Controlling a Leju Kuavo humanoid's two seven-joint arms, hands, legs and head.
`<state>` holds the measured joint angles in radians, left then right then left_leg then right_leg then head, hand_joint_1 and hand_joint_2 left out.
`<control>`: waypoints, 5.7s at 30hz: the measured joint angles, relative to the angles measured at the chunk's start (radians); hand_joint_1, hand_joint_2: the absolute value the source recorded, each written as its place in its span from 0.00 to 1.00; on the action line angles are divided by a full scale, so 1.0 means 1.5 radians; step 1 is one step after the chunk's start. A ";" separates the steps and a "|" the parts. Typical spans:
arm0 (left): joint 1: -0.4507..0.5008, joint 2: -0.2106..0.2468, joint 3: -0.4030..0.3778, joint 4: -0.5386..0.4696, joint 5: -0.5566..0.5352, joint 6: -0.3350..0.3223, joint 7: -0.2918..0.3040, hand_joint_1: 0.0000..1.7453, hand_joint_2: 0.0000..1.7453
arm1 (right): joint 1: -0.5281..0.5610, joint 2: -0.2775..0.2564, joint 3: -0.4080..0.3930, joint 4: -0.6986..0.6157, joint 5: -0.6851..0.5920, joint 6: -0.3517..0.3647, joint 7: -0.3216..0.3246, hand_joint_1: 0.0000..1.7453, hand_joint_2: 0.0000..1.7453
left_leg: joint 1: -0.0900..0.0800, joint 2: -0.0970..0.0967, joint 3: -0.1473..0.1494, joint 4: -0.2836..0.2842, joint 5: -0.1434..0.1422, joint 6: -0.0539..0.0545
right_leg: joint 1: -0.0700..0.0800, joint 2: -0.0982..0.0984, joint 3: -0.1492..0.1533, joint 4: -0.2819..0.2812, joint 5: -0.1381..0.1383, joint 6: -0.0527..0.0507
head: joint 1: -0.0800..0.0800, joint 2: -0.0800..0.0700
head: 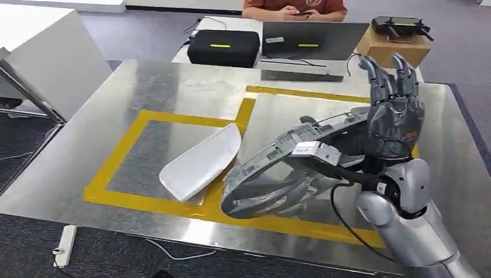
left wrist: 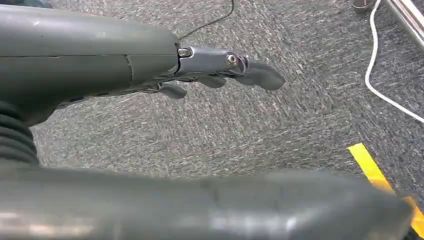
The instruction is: Take the parts from the cabinet and place them on the table.
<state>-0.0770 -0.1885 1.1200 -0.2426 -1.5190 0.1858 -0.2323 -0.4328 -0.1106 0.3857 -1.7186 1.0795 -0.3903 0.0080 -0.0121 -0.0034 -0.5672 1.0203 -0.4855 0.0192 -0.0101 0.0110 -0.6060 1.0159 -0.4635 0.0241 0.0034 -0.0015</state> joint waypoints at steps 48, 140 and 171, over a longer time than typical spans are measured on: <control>-0.014 -0.006 -0.035 0.003 -0.001 -0.012 0.031 0.00 0.00 | -0.147 0.046 0.093 0.296 0.140 0.095 0.063 0.00 0.00 | 0.000 0.000 -0.001 0.000 0.002 0.000 | 0.000 0.000 0.000 0.000 0.002 0.000 | 0.000 0.000; 0.001 -0.001 -0.058 0.013 0.105 0.003 0.017 0.00 0.00 | -0.674 0.001 0.701 0.423 -0.247 0.604 -0.064 0.00 0.00 | 0.000 0.000 -0.003 0.000 0.003 0.000 | 0.000 0.001 -0.004 0.000 0.004 0.000 | 0.000 0.000; 0.009 0.009 -0.041 0.014 0.122 -0.010 0.023 0.00 0.00 | -0.731 -0.041 0.630 0.418 -0.590 0.595 0.135 0.00 0.00 | 0.000 0.000 -0.004 0.001 0.005 0.000 | 0.000 0.001 -0.005 0.000 0.006 0.000 | 0.000 0.000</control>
<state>-0.0630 -0.1743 1.0578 -0.2216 -1.3359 0.1713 -0.1980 -1.5298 -0.1720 1.3313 -1.0909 0.1951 0.5017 0.2099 -0.0125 -0.0030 -0.5740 1.0211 -0.4773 0.0188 -0.0102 0.0118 -0.6128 1.0160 -0.4549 0.0239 0.0038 -0.0015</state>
